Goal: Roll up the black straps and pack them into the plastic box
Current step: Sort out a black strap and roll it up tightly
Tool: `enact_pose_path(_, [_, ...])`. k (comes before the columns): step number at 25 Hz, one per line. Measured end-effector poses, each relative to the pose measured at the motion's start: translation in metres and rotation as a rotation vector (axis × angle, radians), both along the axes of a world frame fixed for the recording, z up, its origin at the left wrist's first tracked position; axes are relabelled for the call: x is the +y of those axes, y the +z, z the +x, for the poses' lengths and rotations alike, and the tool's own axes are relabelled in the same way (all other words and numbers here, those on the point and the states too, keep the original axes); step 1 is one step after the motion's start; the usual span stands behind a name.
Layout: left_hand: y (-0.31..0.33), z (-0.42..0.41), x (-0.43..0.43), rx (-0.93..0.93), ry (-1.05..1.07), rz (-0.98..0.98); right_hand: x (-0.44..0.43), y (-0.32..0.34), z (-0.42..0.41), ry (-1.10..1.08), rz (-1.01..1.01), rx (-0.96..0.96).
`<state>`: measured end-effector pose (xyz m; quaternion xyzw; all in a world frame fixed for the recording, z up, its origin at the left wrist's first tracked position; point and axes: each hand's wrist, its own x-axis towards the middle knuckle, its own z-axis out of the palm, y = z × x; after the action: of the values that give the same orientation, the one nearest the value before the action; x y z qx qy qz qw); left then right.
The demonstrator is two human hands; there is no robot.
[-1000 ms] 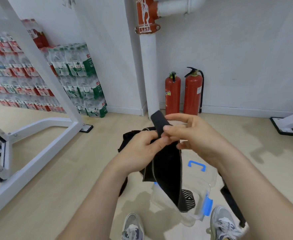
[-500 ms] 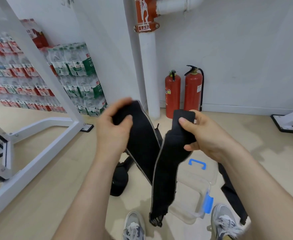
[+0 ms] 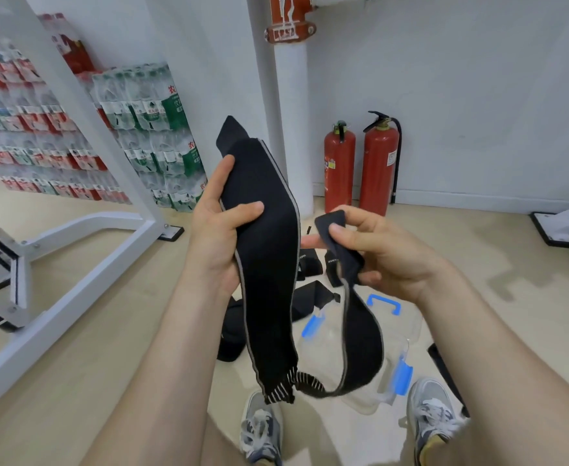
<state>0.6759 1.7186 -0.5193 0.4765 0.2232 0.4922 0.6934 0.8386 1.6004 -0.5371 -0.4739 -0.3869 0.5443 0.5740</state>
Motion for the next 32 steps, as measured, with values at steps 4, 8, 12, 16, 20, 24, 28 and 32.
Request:
enact_pose_path(4, [-0.005,0.007,0.008,-0.002,0.011,-0.170,0.019,-0.018,-0.026,0.139,-0.013,-0.048])
enact_pose_path(8, [-0.019,-0.001,0.043,-0.107,0.104,-0.355,0.021,-0.019,-0.026,0.162,-0.091,-0.140])
enact_pose_path(12, [-0.037,-0.003,0.035,0.545,0.041,-0.413,0.027,-0.019,-0.019,-0.175,-0.098,-0.007])
enact_pose_path(16, [-0.040,0.003,0.010,0.960,-0.187,-0.131,0.030,-0.023,-0.014,-0.289,-0.114,-0.077])
enact_pose_path(20, [-0.047,0.024,0.001,0.697,-0.120,-0.091,0.025,-0.017,-0.014,-0.208,-0.102,-0.075])
enact_pose_path(24, [-0.052,0.034,-0.001,0.369,-0.048,-0.092,0.016,-0.013,-0.012,-0.085,-0.119,-0.185])
enact_pose_path(28, [-0.044,0.027,0.009,0.183,0.056,-0.006,0.011,-0.007,0.001,-0.192,-0.055,-0.364])
enact_pose_path(32, [-0.045,0.029,0.002,0.183,-0.054,-0.034,0.016,-0.008,-0.002,-0.361,0.082,-0.225])
